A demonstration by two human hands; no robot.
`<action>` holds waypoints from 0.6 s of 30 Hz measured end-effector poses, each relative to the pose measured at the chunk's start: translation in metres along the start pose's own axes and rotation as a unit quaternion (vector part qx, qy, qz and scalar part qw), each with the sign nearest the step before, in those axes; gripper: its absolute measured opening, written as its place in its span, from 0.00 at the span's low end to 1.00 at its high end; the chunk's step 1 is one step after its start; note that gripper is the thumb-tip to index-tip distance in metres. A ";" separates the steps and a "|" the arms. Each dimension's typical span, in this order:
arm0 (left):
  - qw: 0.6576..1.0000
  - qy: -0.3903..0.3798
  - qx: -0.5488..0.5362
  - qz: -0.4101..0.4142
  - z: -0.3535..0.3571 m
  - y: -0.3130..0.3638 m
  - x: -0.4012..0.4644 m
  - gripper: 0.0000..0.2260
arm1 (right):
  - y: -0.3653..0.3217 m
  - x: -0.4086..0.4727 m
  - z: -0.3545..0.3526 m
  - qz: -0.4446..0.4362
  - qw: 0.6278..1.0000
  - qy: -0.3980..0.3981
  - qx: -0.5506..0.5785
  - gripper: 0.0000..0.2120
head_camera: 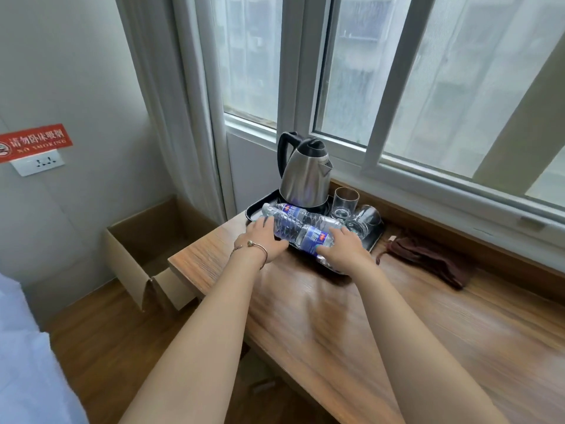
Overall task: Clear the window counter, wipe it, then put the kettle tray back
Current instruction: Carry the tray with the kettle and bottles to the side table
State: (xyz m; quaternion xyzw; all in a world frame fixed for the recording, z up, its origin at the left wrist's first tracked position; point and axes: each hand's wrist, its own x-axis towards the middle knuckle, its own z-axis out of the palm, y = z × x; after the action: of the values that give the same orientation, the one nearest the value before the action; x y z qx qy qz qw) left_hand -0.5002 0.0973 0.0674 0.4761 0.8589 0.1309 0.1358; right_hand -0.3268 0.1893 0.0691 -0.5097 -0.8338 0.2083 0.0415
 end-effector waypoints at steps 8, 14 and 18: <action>1.000 0.001 0.000 -0.001 -0.028 -0.016 0.090 0.32 | 0.012 0.076 -0.007 0.039 0.998 0.023 0.047 0.32; 1.000 -0.017 0.002 0.024 -0.032 -0.018 0.162 0.34 | 0.012 0.102 -0.004 0.080 0.993 0.082 -0.003 0.30; 0.998 -0.046 0.001 0.051 -0.025 -0.024 0.198 0.34 | 0.008 0.108 -0.002 0.092 0.991 0.096 -0.012 0.30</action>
State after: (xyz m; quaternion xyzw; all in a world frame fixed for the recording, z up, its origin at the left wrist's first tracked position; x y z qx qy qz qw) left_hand -0.6287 0.2512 0.0606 0.5249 0.8266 0.1142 0.1680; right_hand -0.3713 0.2866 0.0529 -0.6025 -0.7777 0.1515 0.0955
